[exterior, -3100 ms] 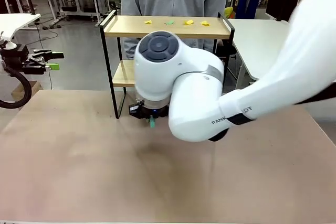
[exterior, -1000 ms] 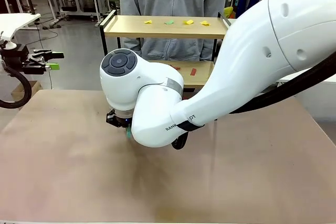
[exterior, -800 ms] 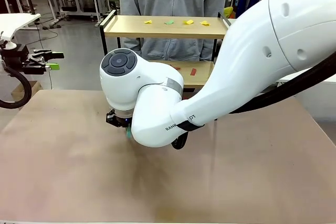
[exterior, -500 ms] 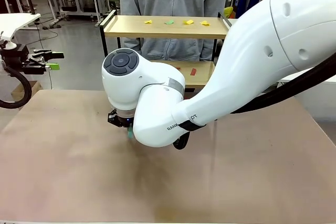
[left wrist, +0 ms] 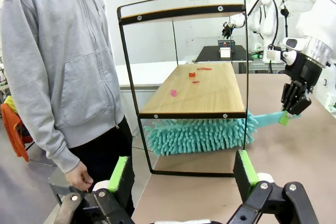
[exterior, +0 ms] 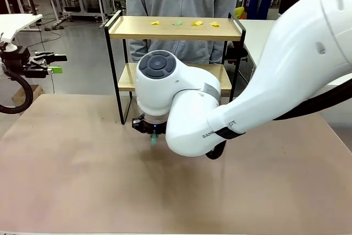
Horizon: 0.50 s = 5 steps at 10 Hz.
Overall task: Clean the shelf.
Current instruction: Clean the specific section of the Shelf indicated by the human with the Duster.
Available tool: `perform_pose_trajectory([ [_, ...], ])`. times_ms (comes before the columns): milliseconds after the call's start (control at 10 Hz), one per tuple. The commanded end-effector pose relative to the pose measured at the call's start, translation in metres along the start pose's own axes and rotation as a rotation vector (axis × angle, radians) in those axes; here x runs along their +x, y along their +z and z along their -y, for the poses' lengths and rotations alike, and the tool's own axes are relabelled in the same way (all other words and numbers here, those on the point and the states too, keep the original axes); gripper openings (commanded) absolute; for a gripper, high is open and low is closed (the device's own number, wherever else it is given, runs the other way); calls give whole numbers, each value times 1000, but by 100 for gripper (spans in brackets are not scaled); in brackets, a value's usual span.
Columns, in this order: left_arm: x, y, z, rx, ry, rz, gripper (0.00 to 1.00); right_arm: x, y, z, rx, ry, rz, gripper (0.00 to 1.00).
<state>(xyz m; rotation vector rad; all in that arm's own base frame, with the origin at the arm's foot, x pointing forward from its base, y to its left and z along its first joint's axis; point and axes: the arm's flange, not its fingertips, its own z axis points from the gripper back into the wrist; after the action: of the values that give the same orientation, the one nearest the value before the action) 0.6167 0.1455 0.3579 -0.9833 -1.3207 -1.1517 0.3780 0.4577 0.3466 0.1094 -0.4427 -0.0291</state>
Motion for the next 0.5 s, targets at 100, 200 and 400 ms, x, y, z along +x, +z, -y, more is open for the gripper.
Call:
perform_pose_trajectory([
  [100,3,0,0,-2,-4,-2,100,2,15,42,14,-30,-25,13],
  [200,3,0,0,-2,-4,-2,100,4,17,55,4,-44,-26,13],
  [400,3,0,0,-2,-4,-2,100,5,23,81,-18,-70,-31,13],
])
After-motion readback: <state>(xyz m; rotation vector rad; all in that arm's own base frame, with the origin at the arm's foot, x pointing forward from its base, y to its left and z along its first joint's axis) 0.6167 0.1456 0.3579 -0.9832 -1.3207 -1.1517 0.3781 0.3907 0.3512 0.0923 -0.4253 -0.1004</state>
